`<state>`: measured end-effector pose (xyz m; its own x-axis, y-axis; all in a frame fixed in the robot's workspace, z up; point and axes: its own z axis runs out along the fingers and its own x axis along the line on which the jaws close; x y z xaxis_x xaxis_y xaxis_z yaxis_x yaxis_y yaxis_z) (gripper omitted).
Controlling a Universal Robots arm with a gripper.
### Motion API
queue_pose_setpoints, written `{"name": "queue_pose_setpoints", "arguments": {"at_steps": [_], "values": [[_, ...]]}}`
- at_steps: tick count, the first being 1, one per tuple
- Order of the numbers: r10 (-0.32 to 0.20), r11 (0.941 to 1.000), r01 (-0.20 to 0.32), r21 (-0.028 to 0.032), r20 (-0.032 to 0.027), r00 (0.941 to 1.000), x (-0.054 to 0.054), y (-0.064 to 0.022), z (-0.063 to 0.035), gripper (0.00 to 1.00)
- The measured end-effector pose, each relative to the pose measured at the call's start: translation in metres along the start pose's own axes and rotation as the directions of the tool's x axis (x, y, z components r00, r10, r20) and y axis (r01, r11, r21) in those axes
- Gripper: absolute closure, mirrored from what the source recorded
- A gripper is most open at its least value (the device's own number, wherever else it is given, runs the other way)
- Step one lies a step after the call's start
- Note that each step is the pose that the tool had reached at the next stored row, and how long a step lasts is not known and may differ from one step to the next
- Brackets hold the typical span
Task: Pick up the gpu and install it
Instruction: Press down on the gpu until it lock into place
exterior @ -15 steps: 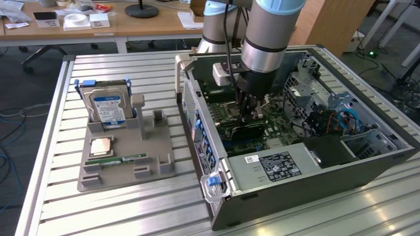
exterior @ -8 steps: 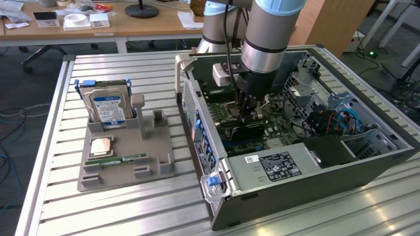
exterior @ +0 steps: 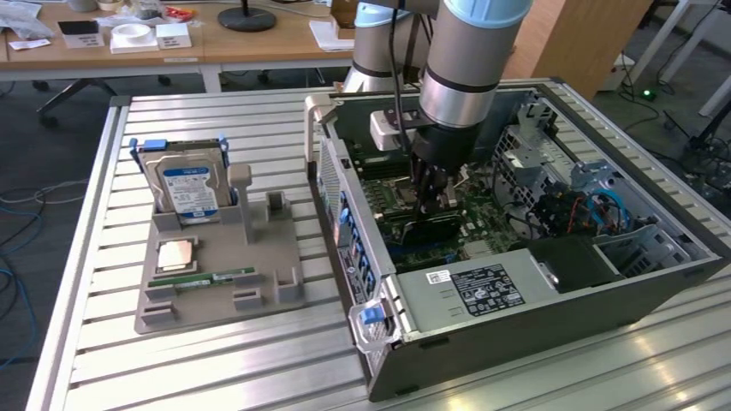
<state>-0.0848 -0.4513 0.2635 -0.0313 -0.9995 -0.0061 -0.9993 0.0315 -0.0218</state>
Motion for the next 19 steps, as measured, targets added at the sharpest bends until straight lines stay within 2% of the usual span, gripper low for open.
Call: {"name": "queue_pose_setpoints", "arguments": {"at_steps": [19], "values": [[0.0,1.0,0.0,0.0,0.0,1.0,0.0,0.001,0.0017,0.89]]}}
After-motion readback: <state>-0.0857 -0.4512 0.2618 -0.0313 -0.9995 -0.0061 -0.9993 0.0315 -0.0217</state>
